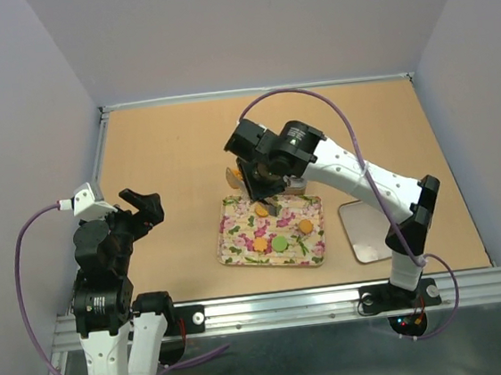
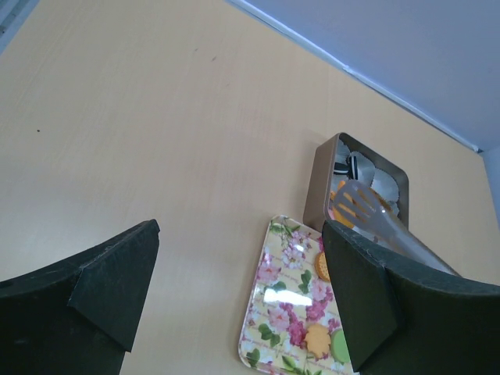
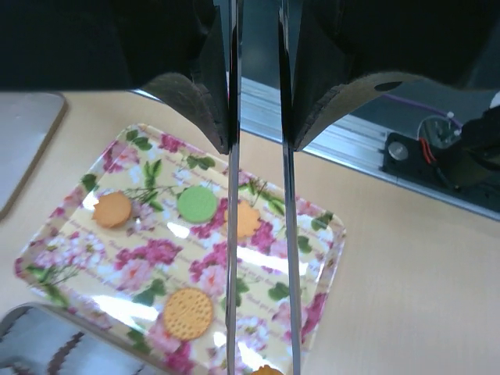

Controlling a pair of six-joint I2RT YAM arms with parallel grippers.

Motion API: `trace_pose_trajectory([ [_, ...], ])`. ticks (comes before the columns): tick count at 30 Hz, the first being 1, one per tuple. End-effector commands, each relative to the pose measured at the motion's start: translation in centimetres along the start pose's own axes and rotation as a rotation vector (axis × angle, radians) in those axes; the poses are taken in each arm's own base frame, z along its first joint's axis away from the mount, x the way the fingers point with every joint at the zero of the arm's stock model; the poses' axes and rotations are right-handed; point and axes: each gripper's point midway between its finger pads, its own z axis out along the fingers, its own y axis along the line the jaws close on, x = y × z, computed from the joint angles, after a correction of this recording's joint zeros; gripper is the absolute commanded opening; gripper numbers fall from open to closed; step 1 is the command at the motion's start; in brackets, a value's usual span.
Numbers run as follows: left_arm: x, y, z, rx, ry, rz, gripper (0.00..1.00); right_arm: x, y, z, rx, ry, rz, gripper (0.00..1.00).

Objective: Pack the cookies

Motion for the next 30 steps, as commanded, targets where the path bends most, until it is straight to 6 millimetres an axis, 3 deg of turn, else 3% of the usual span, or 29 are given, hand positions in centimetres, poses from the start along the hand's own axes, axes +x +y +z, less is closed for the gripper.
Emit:
trace_pose_trajectory([
  [1,-0.5,-0.2,0.6,0.015,-0.028,0.016,0.96,-4.0,-5.1,-0.4,0.102,-0.068,0.043,0.29],
  [7,-0.6,-0.3,0.6,0.015,-0.028,0.015,0.96,-6.5,-10.5,0.8,0.192,-0.072,0.068,0.29],
  [13,-0.5,-0.1,0.6,0.007,-0.026,0.013,0.96,-6.0,-12.7,3.4,0.224,-0.031,0.081,0.29],
  [24,-0.5,0.1,0.7,-0.008,-0.027,0.004,0.96,-4.8,-13.4,6.8,0.207,0.019,0.078,0.29],
  [30,-0.6,0.1,0.6,-0.007,-0.03,0.001,0.96,-5.2,-13.2,8.0,0.203,0.026,0.07,0.29],
])
